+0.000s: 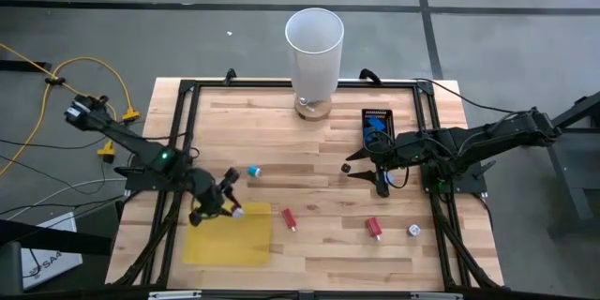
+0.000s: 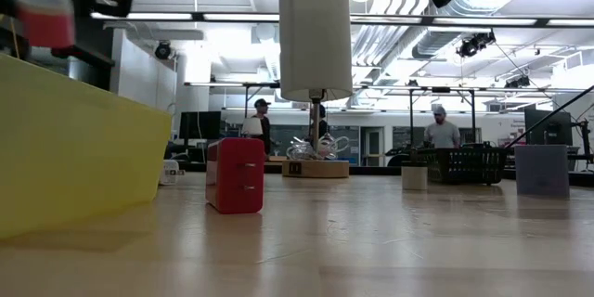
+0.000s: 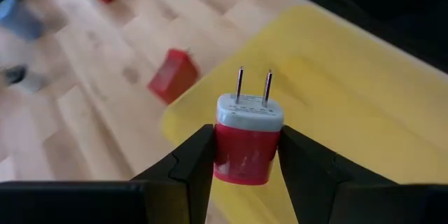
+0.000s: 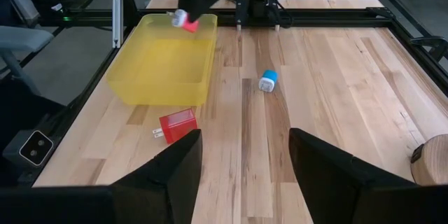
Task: Pick & Place Office items
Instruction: Put the pink charger adapter into the yellow bin
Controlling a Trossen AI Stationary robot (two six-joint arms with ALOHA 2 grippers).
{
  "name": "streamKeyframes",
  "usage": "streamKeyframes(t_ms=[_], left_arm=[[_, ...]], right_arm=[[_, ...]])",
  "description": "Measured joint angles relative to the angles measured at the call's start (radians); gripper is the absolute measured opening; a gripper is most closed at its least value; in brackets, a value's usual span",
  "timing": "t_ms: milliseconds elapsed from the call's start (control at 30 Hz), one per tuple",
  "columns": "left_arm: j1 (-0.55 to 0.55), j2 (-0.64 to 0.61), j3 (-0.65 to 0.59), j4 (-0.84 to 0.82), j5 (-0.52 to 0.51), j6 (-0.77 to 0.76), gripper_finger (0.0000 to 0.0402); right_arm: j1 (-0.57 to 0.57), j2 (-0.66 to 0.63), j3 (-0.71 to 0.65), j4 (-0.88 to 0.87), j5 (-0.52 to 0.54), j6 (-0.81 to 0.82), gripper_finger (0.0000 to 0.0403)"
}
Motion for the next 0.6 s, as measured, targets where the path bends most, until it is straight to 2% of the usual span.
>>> streamKeyframes(t_ms=[267, 600], left_arm=[[-0.103, 0.000, 0.000, 0.001, -0.008, -0.048, 0.0142], [-0.157, 0.057, 0.000, -0.021, -0.065, -0.056, 0.0142]], right_arm=[[0.000, 0.000, 0.000, 0.000, 0.000, 0.000, 0.0201], [0.000, 0.000, 0.000, 0.000, 0.000, 0.000, 0.0201]])
